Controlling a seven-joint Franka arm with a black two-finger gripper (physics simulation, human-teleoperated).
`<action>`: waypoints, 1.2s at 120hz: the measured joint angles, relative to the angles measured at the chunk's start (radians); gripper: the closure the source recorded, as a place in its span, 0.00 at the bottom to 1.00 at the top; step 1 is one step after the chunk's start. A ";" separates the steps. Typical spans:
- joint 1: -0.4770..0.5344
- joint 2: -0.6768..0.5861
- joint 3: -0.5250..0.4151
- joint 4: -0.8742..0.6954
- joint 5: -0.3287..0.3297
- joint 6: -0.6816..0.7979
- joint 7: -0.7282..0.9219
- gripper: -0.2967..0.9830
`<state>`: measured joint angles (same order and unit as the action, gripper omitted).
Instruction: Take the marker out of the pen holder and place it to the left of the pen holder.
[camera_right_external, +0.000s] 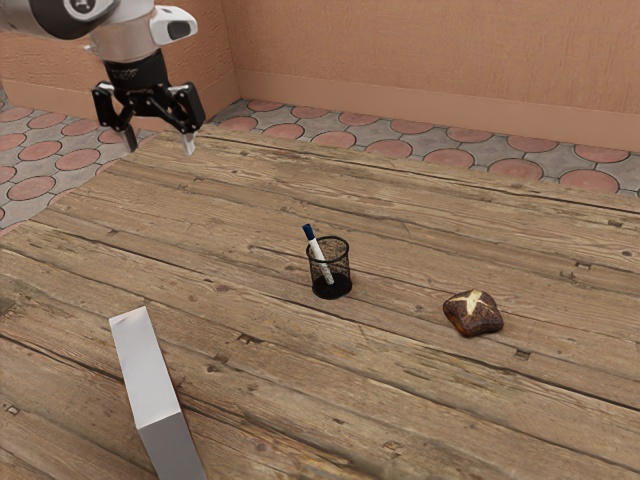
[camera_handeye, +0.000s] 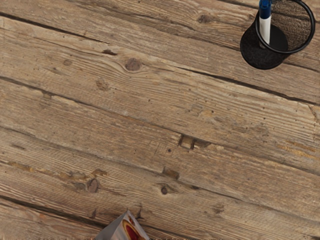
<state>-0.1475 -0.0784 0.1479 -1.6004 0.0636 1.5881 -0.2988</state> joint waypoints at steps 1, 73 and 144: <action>0.000 -0.001 0.000 -0.001 0.000 0.000 -0.003 0.23; 0.022 0.317 -0.113 -0.132 -0.113 0.477 -0.120 0.23; 0.072 0.724 -0.117 0.218 -0.114 0.714 0.142 0.23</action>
<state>-0.0759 0.6453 0.0308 -1.3828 -0.0501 2.3022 -0.1571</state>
